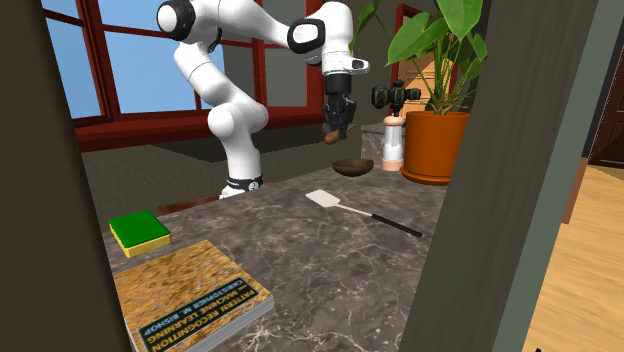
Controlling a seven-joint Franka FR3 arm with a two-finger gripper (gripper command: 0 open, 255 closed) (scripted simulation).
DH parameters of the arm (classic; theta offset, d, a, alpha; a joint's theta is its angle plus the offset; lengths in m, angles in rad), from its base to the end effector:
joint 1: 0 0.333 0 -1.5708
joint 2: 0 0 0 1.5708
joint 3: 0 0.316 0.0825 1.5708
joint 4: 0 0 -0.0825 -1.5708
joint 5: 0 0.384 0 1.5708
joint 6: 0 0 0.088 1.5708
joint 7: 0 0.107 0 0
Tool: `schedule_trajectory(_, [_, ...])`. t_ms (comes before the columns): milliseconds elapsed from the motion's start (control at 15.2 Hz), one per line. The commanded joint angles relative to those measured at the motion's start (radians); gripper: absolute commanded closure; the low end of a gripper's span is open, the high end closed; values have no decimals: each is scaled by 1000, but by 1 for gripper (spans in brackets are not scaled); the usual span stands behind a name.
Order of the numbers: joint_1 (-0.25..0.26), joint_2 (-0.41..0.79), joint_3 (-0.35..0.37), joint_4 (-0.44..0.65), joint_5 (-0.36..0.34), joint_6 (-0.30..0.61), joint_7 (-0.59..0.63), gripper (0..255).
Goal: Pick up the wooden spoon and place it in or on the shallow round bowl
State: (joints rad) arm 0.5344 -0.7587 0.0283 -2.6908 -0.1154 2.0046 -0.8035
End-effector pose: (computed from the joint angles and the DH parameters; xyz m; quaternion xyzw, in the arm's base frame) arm 0.2799 0.1683 0.4606 0.7616 0.6440 0.0278 0.0668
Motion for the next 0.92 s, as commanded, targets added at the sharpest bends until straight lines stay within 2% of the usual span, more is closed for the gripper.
schedule_trajectory(0, [23, 49, 41, 28, 25, 16, 50, 255])
schedule_trajectory(198, [59, 132, 118, 94, 62, 25, 138, 255])
schedule_trajectory(858, [55, 185, 129, -8, 56, 178, 159, 255])
